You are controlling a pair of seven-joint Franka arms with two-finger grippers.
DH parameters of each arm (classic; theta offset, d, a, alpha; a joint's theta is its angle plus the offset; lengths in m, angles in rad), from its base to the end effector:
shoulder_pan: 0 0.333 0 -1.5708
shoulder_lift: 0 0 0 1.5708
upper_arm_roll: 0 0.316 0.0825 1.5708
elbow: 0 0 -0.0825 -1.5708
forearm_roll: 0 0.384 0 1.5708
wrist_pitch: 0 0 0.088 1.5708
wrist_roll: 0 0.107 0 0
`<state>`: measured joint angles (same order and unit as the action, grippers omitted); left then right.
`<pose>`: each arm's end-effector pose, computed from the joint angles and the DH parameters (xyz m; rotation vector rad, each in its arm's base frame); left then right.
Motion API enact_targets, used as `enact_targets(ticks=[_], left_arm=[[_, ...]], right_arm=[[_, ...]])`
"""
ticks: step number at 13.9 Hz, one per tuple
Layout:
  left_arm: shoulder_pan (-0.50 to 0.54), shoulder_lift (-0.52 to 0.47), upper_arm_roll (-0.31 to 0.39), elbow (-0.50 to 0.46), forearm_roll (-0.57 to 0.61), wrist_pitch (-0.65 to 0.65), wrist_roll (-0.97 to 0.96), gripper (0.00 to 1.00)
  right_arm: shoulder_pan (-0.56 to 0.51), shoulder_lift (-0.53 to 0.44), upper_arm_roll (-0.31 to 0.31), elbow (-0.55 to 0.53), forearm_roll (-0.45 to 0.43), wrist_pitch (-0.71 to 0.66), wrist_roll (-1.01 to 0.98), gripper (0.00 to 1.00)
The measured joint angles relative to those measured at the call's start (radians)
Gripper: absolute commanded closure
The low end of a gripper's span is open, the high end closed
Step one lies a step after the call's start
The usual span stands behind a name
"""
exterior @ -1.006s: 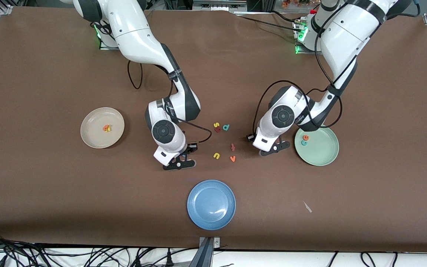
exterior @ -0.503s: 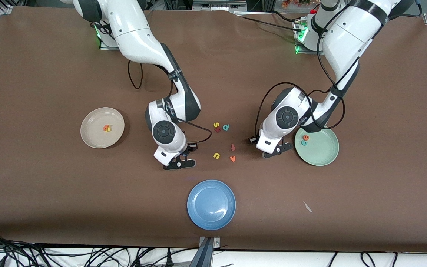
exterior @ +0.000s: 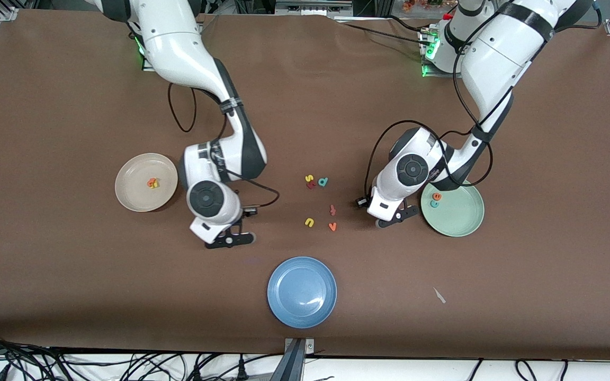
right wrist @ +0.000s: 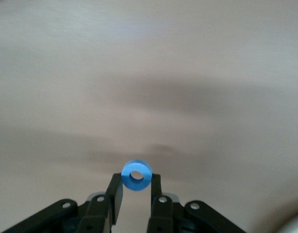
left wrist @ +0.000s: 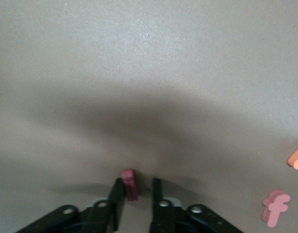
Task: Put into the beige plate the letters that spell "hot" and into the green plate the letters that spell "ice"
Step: 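Drop the blue ring on the white plate while the left gripper drops the bar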
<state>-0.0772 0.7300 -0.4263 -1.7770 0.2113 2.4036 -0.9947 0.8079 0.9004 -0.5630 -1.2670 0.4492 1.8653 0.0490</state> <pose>0.5816 -0.2964 0.1737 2.9821 0.6421 -0.1783 0.6616 0.3043 0.2483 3.0654 0.2569 -0.2507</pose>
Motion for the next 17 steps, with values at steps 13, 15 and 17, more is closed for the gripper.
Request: enact_targets(ticks=[13, 15, 17], left_arm=[[0.114, -0.133, 0.004, 0.015, 0.0, -0.265, 0.358, 1.0], [0.169, -0.161, 0.005, 0.007, 0.0, -0.323, 0.496, 1.0], [0.207, -0.184, 0.005, -0.044, 0.0, -0.34, 0.578, 1.0]], right_arm=[[-0.016, -0.281, -0.284, -0.585, -0.001, 0.082, -0.521, 0.0], [-0.013, -0.283, -0.284, -0.583, -0.001, 0.084, -0.499, 0.0], [-0.008, -0.288, -0.284, -0.568, -0.001, 0.087, -0.483, 0.0]])
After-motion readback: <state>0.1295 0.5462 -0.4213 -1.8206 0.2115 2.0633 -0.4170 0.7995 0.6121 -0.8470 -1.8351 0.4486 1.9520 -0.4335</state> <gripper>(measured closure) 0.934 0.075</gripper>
